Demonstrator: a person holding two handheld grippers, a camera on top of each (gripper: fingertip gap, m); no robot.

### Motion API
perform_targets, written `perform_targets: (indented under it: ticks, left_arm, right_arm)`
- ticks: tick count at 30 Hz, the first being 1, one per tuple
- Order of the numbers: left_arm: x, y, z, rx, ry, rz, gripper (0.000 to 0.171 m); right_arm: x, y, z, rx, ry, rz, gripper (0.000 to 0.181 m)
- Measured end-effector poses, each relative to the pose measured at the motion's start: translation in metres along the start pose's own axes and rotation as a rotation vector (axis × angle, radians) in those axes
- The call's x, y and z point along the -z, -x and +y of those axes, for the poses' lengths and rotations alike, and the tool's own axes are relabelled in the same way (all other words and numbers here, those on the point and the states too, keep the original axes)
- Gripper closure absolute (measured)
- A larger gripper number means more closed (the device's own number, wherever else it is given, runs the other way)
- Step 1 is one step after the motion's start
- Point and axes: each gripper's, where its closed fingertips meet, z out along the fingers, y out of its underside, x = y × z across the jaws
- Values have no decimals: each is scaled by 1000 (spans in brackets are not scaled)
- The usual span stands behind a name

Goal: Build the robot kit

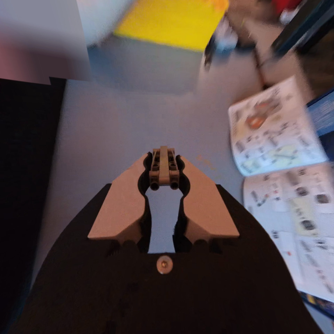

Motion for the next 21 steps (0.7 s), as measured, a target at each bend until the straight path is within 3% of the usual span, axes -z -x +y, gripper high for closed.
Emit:
perform_targets:
  ticks: [4, 8, 11, 16, 21]
  left_arm:
    - [19, 26, -23, 163, -93, -90, 155]
    - [31, 45, -27, 260, -109, -167, 162]
    - [37, 47, -35, 345, -158, -146, 164]
    - [41, 43, -46, 424, -225, -93, 166]
    - [34, 37, -45, 410, -195, -80, 166]
  right_arm:
    - [-34, 8, 54, -73, 286, -112, 156]
    - [-42, 14, 72, -105, 447, -193, 156]
    - [-42, 15, 88, -72, 592, -209, 156]
    - [-44, 21, 98, -45, 675, -225, 155]
    - [-46, 22, 99, 28, 686, -173, 155]
